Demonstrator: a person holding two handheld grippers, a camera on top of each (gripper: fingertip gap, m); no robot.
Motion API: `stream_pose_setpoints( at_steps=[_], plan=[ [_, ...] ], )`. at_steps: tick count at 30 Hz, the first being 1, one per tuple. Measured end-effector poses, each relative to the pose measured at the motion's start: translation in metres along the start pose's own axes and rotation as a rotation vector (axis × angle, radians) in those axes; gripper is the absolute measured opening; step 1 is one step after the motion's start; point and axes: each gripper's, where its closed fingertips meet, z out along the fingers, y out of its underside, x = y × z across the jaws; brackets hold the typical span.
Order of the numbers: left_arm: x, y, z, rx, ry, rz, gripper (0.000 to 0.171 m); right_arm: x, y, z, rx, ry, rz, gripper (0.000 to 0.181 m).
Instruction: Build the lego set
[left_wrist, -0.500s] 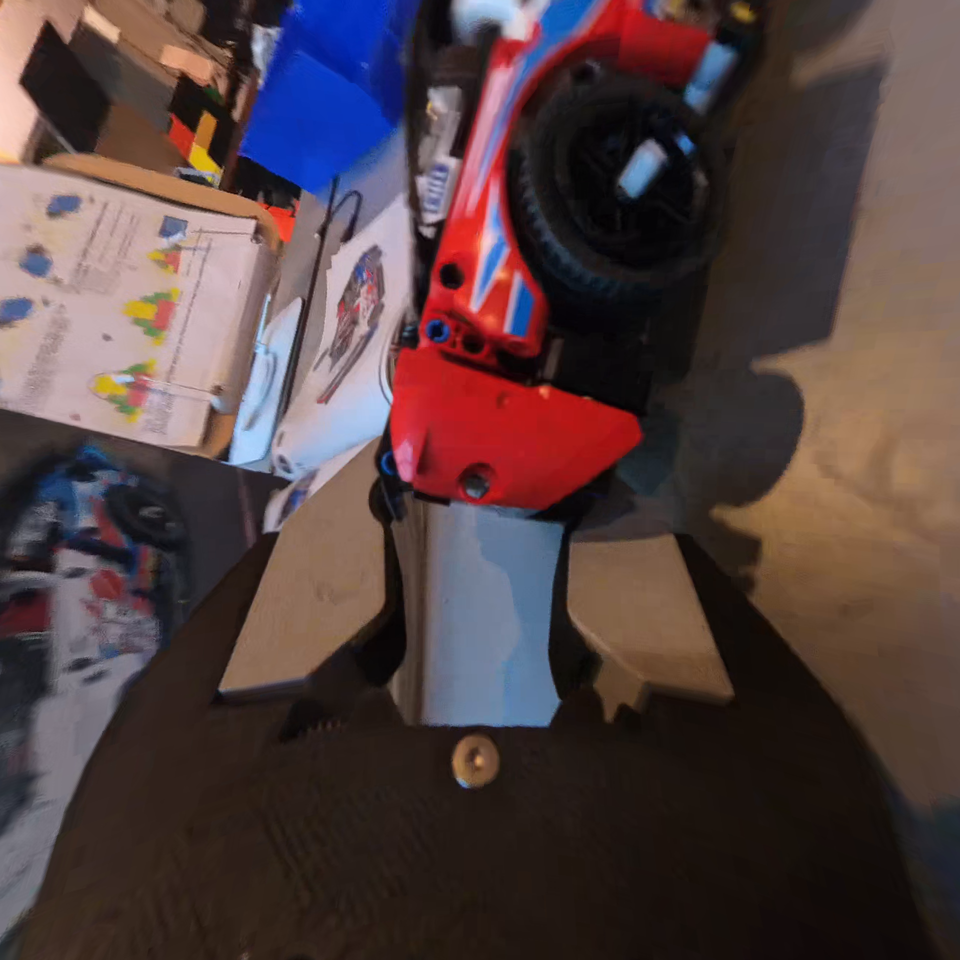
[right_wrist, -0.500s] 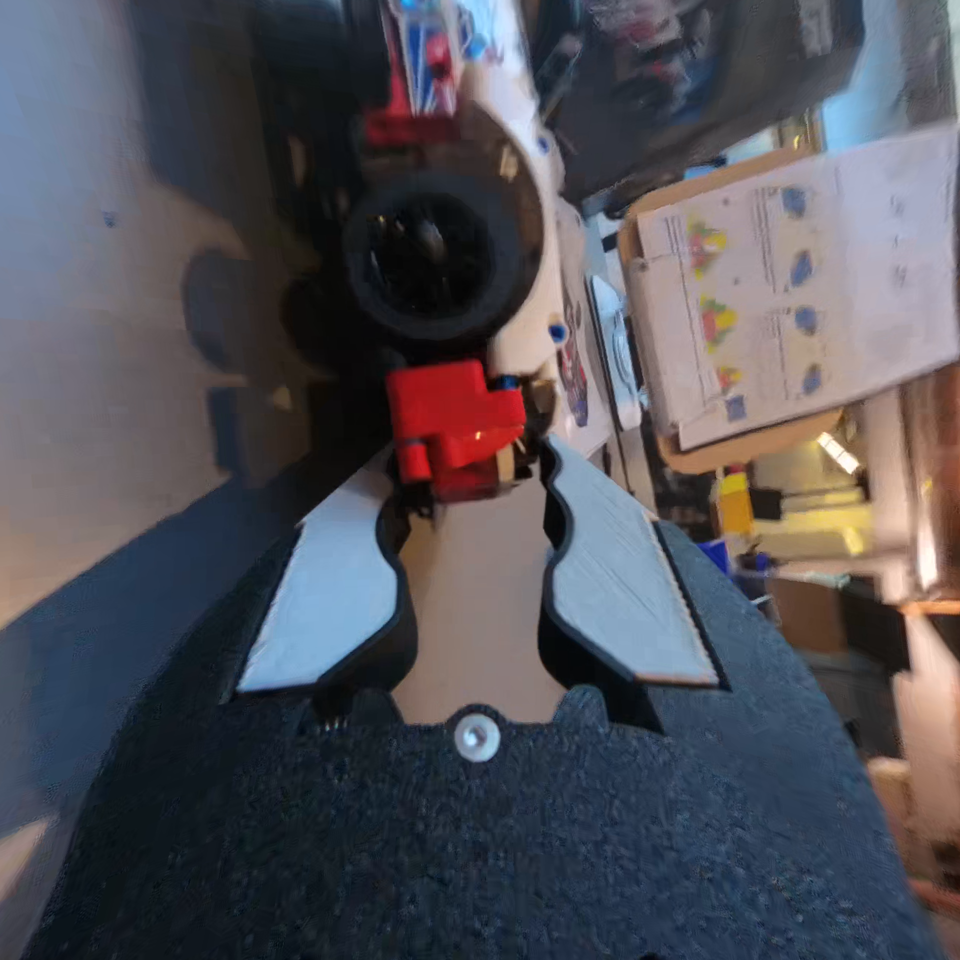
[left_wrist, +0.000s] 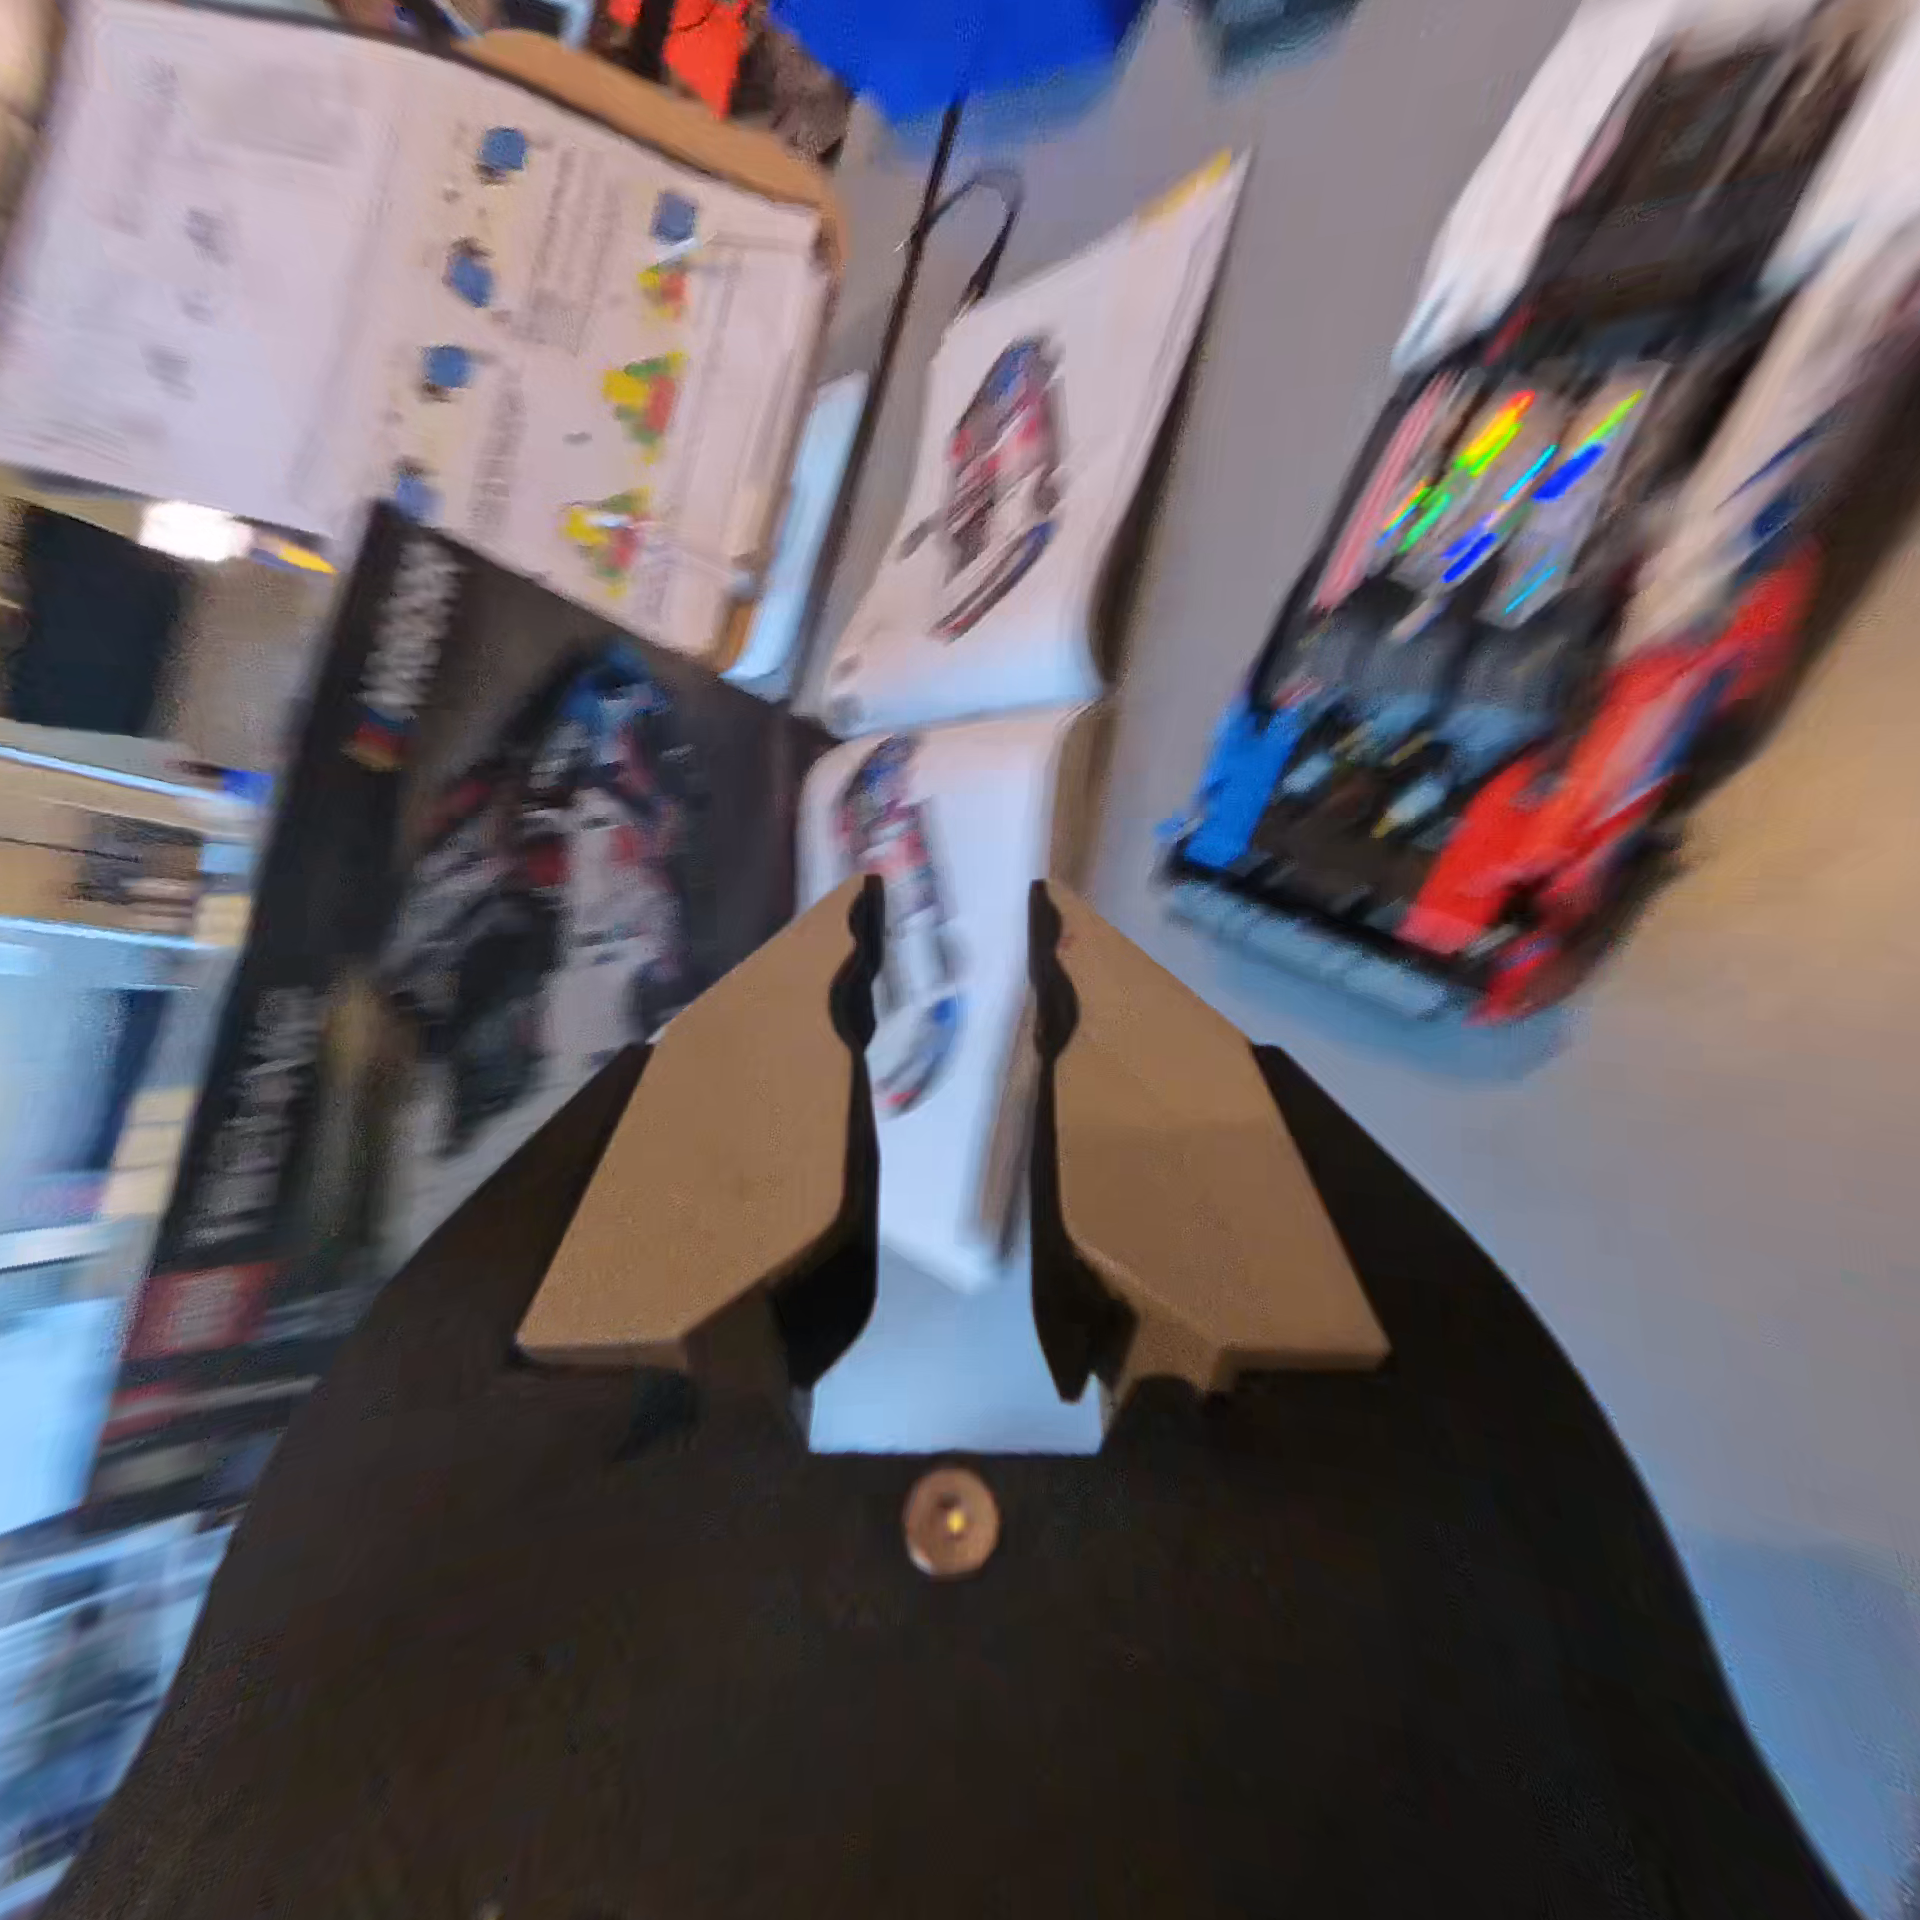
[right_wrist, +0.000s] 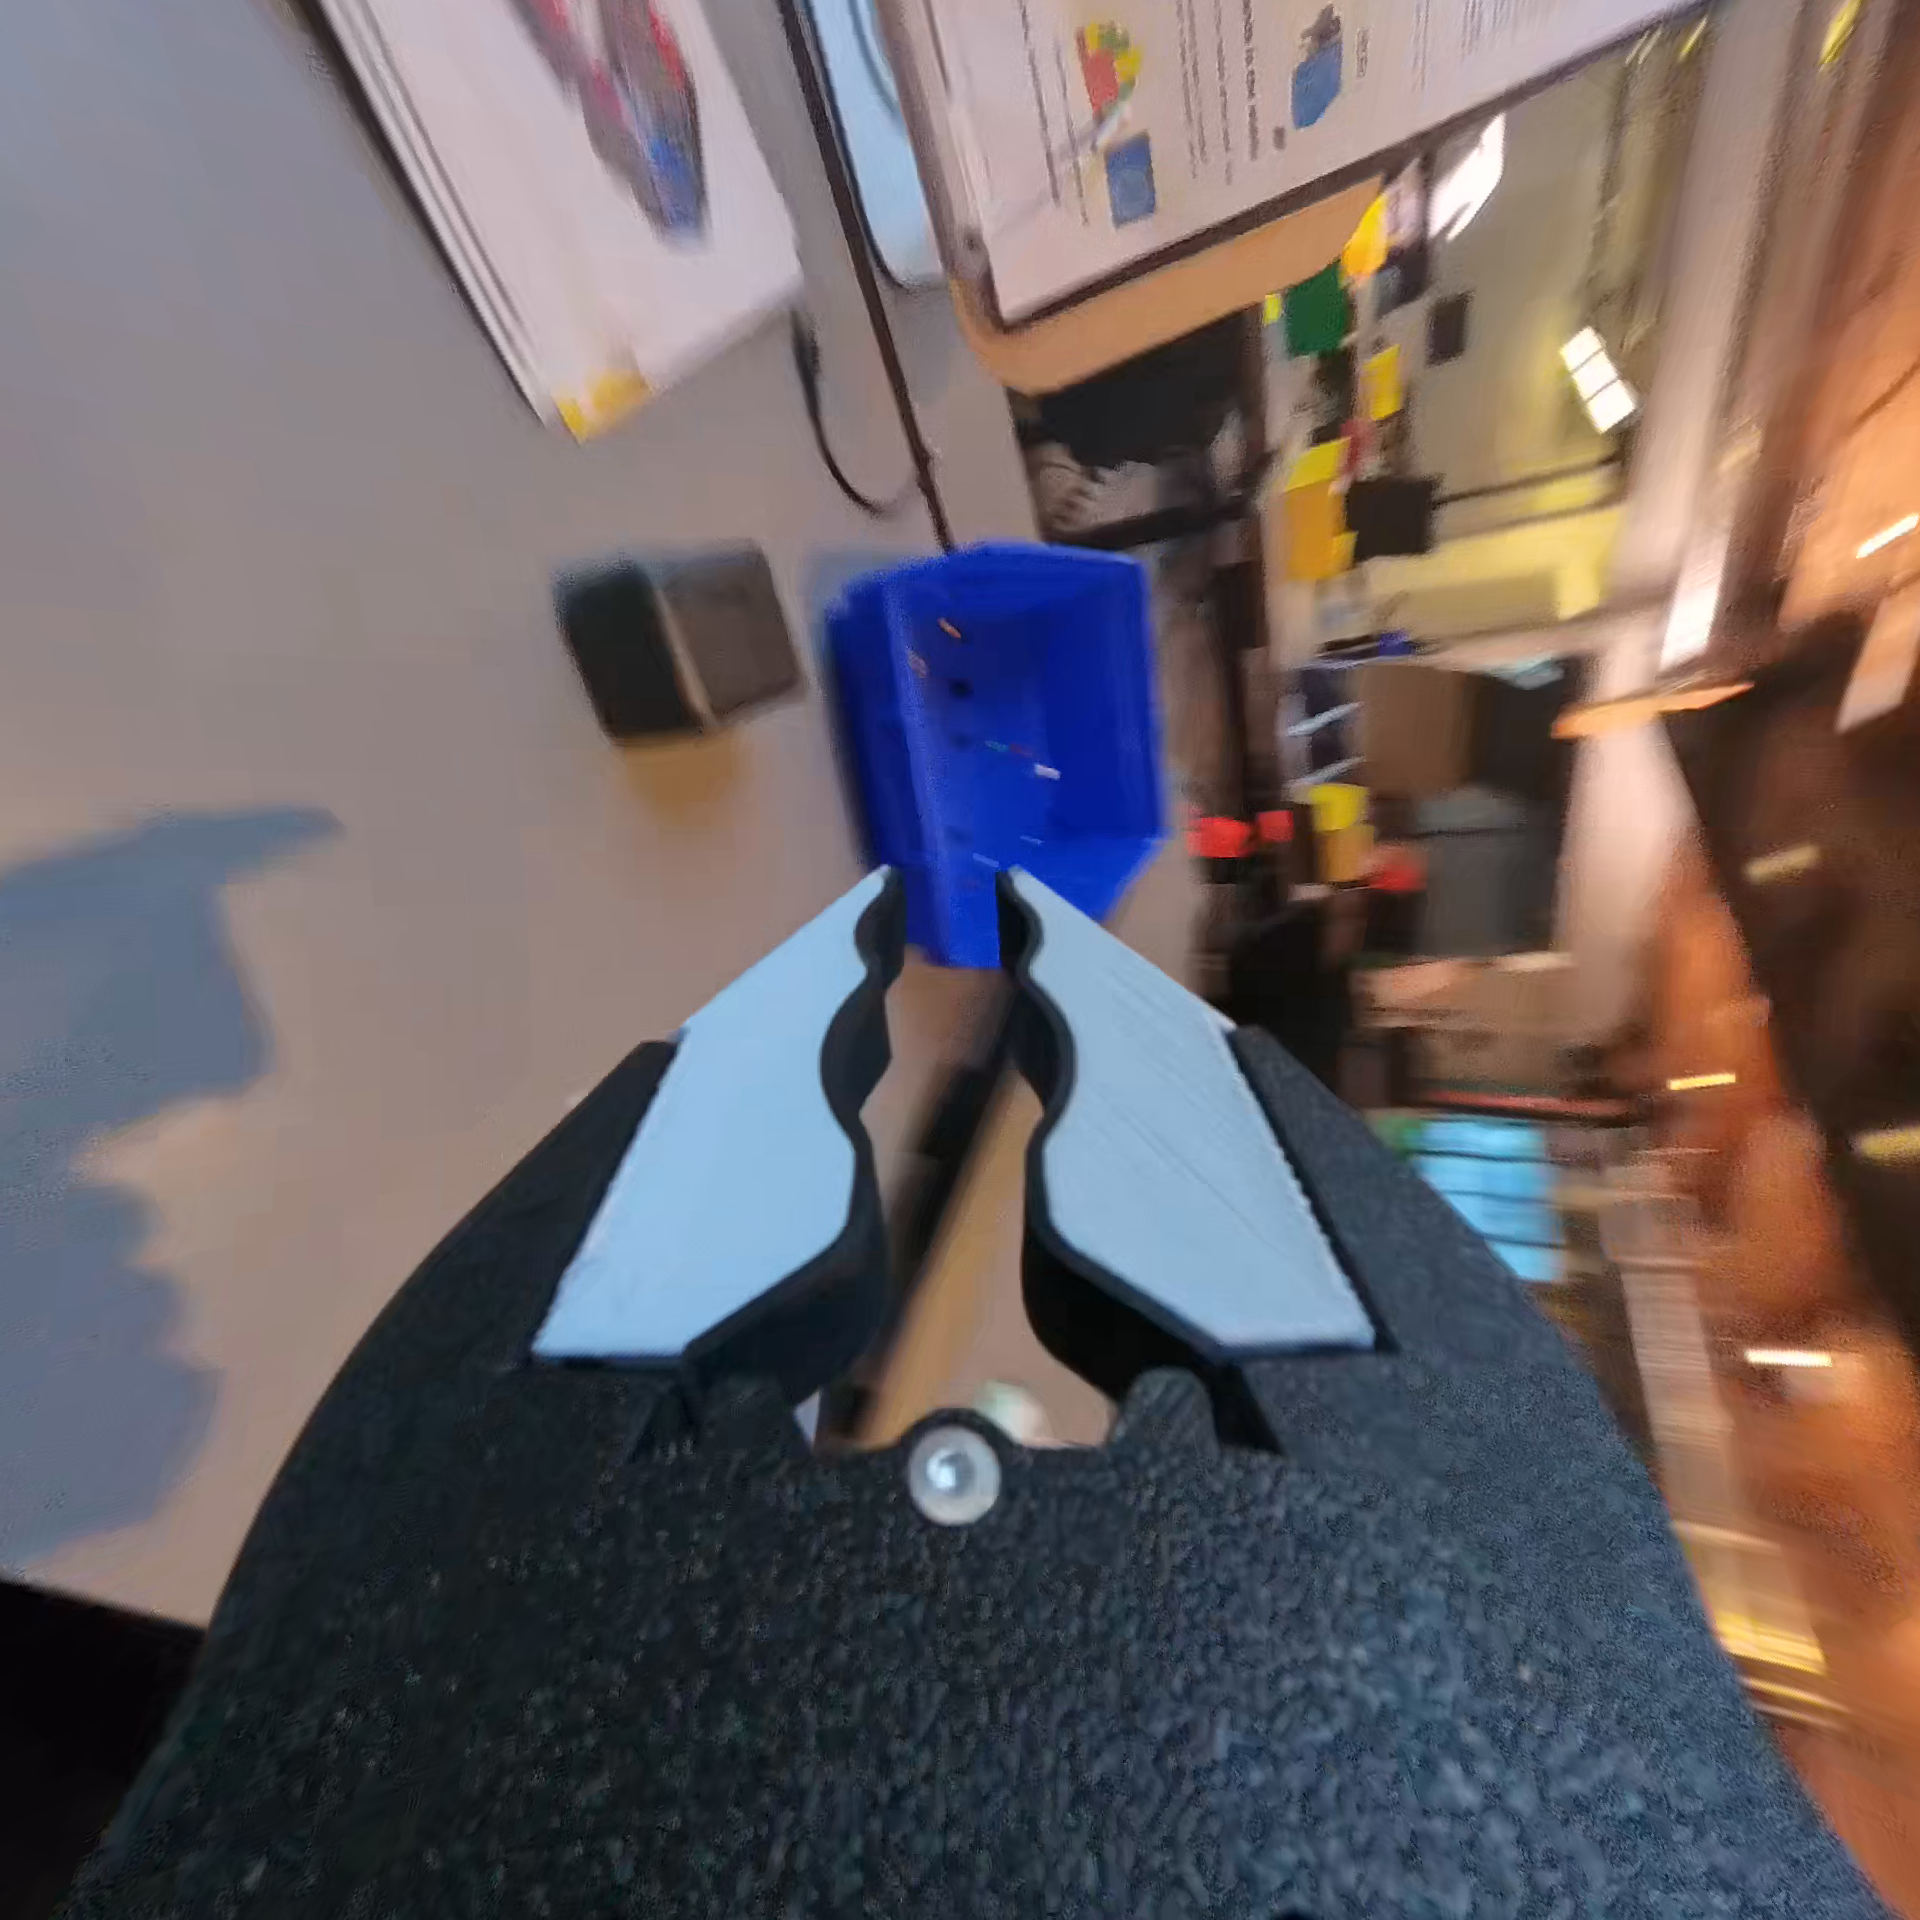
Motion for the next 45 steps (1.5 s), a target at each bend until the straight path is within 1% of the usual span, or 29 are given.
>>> stream_pose_setpoints(
  at_steps=[1, 2, 3, 4, 5, 6, 7, 9, 10, 11, 12, 13, 14, 16, 17, 18, 19, 22, 24, 26, 28, 30, 32, 35, 40, 45],
  plan=[
    [0.021, -0.016, -0.001, 0.042, 0.095, -0.095, 0.023, -0.013, -0.018, -0.004, 0.044, -0.075, 0.148, 0.018],
    [0.047, -0.033, -0.003, 0.088, 0.19, -0.157, 0.017, -0.032, -0.042, -0.01, 0.118, -0.173, 0.281, 0.027],
    [0.069, -0.048, -0.003, 0.13, 0.239, -0.21, 0.009, -0.056, -0.069, -0.02, 0.216, -0.278, 0.382, 0.027],
    [0.091, -0.059, -0.003, 0.166, 0.268, -0.257, 0.005, -0.08, -0.095, -0.033, 0.314, -0.369, 0.451, 0.025],
    [0.118, -0.068, -0.005, 0.192, 0.319, -0.283, 0.002, -0.1, -0.115, -0.045, 0.388, -0.422, 0.505, 0.023],
    [0.141, -0.072, -0.004, 0.204, 0.336, -0.313, 0.0, -0.119, -0.13, -0.056, 0.439, -0.448, 0.535, 0.022],
    [0.158, -0.072, -0.001, 0.201, 0.31, -0.356, 0.0, -0.137, -0.141, -0.064, 0.477, -0.462, 0.548, 0.019],
    [0.198, -0.065, 0.004, 0.171, 0.329, -0.386, 0.0, -0.171, -0.153, -0.073, 0.498, -0.492, 0.551, 0.019],
    [0.212, -0.059, 0.007, 0.149, 0.314, -0.406, 0.0, -0.192, -0.154, -0.076, 0.481, -0.542, 0.505, 0.017],
    [0.223, -0.054, 0.009, 0.121, 0.295, -0.427, 0.0, -0.205, -0.149, -0.075, 0.437, -0.545, 0.476, 0.012],
    [0.233, -0.051, 0.009, 0.107, 0.288, -0.447, 0.0, -0.211, -0.144, -0.074, 0.417, -0.523, 0.492, 0.022],
    [0.241, -0.052, 0.008, 0.108, 0.279, -0.479, 0.0, -0.217, -0.145, -0.081, 0.445, -0.543, 0.528, 0.037],
    [0.245, -0.054, 0.006, 0.108, 0.264, -0.525, 0.0, -0.223, -0.148, -0.094, 0.499, -0.588, 0.563, 0.034],
    [0.25, -0.059, 0.003, 0.1, 0.219, -0.606, 0.0, -0.227, -0.143, -0.115, 0.582, -0.608, 0.61, 0.008],
    [0.249, -0.062, 0.002, 0.099, 0.174, -0.639, 0.0, -0.227, -0.138, -0.124, 0.618, -0.6, 0.611, 0.002],
    [0.248, -0.065, 0.0, 0.105, 0.13, -0.668, 0.0, -0.226, -0.133, -0.131, 0.651, -0.567, 0.605, 0.0],
    [0.254, -0.067, -0.002, 0.103, 0.116, -0.675, 0.0, -0.226, -0.126, -0.136, 0.67, -0.529, 0.599, 0.0],
    [0.28, -0.069, -0.005, 0.076, 0.114, -0.66, 0.0, -0.238, -0.111, -0.15, 0.663, -0.484, 0.536, 0.0],
    [0.304, -0.069, -0.003, 0.081, 0.15, -0.713, 0.0, -0.248, -0.101, -0.153, 0.628, -0.466, 0.492, 0.0],
    [0.328, -0.066, 0.0, 0.036, 0.212, -0.762, 0.0, -0.261, -0.096, -0.157, 0.626, -0.487, 0.464, 0.0],
    [0.341, -0.069, -0.001, 0.034, 0.241, -0.802, 0.0, -0.272, -0.094, -0.16, 0.616, -0.517, 0.447, 0.0],
    [0.35, -0.069, -0.003, 0.026, 0.245, -0.804, 0.0, -0.278, -0.098, -0.163, 0.628, -0.539, 0.432, 0.0],
    [0.358, -0.062, -0.005, -0.006, 0.244, -0.793, 0.0, -0.278, -0.104, -0.165, 0.659, -0.538, 0.436, 0.0],
    [0.366, -0.052, -0.008, -0.036, 0.263, -0.801, 0.0, -0.283, -0.116, -0.171, 0.715, -0.585, 0.46, 0.0],
    [0.363, -0.032, -0.007, -0.084, 0.243, -0.797, 0.0, -0.296, -0.131, -0.174, 0.745, -0.644, 0.431, 0.0],
    [0.364, -0.025, -0.004, -0.087, 0.277, -0.836, 0.0, -0.306, -0.139, -0.17, 0.743, -0.658, 0.392, 0.0]
  ],
)
